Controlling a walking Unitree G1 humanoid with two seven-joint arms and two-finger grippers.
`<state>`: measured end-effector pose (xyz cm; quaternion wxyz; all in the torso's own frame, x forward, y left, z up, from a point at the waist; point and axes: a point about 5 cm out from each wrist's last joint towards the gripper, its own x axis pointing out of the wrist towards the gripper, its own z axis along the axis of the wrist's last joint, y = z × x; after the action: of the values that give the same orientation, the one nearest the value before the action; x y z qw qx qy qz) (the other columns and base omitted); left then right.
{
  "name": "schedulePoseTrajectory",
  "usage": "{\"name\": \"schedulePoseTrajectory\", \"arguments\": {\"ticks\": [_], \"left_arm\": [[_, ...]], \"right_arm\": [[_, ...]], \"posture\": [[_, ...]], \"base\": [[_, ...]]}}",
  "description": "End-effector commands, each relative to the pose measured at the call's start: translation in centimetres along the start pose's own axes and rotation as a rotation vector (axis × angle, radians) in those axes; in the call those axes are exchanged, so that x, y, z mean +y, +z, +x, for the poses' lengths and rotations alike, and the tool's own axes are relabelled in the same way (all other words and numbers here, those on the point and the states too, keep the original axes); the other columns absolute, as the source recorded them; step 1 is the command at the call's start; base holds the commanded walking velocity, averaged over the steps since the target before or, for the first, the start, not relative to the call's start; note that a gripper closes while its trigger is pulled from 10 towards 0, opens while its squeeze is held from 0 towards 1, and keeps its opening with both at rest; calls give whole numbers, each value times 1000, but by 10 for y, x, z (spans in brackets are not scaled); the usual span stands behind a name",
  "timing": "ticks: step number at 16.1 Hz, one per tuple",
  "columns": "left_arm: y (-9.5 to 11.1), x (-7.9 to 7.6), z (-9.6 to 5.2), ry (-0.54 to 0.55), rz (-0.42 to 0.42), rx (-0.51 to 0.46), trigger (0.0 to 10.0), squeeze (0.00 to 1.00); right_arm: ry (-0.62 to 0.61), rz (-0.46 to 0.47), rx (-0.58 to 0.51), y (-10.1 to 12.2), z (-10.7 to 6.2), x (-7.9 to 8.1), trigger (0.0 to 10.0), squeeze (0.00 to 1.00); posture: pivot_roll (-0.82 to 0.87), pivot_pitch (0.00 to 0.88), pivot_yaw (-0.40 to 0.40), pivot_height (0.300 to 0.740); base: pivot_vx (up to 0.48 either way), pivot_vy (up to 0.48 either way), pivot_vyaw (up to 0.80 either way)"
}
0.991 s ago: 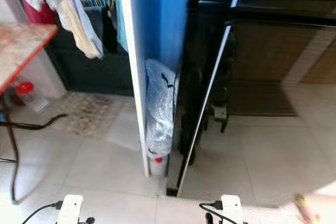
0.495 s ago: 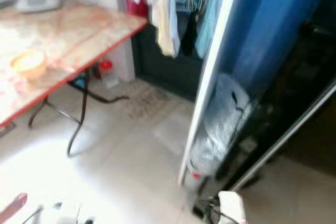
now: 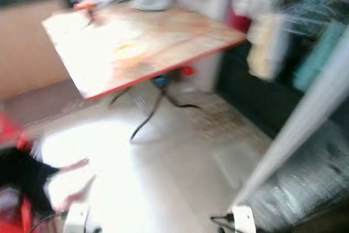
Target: Restocking fridge
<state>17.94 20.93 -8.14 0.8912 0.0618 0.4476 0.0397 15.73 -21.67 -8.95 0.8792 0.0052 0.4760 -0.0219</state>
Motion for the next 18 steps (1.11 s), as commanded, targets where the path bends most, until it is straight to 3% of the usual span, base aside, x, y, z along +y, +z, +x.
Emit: {"name": "schedulePoseTrajectory", "arguments": {"ticks": [1, 5, 7, 9, 12, 13, 14, 16, 18], "left_arm": [[-8, 1, -2, 4, 1, 22, 10000, 0], [-9, -2, -2, 6, 9, 20, 10000, 0], [2, -1, 0, 11, 19, -24, 10000, 0], [28, 2, 3, 44, 38, -127, 10000, 0], [71, 8, 2, 82, 20, -335, 10000, 0], [102, 10, -3, 96, 1, -491, 10000, 0], [119, 10, -7, 89, -16, -578, 10000, 0], [152, 5, -21, 63, -2, -754, 10000, 0], [182, -7, -47, 9, -1, -954, 10000, 0]], "right_arm": [[5, 7, 4, -2, 0, 1, 10000, 0], [4, 25, -1, -2, 0, 1, 10000, 0], [7, 38, -6, -2, -1, 1, 10000, 0], [9, 38, -6, -2, -1, 1, 10000, 0], [16, 34, -7, -2, -1, 0, 10000, 0], [19, 38, -12, -2, -1, 0, 10000, 0], [18, 39, -13, -2, -1, 0, 10000, 0], [17, 38, -13, -2, -1, 0, 10000, 0], [16, 36, -14, -3, -1, 0, 10000, 0]], "posture": [[-95, 37, -43, 740], [-94, 40, -45, 740], [-95, 40, -46, 740], [-94, 42, -46, 740], [-94, 43, -46, 740], [-93, 43, -45, 740], [-94, 43, -45, 740], [-94, 43, -45, 740], [-93, 42, -42, 740]], "base": [[0, 0, 800], [0, 0, 400], [0, 0, 0], [0, 0, 0], [0, 0, 0], [0, 0, 0], [0, 0, 0], [0, 0, 0], [0, 0, 0]]}}
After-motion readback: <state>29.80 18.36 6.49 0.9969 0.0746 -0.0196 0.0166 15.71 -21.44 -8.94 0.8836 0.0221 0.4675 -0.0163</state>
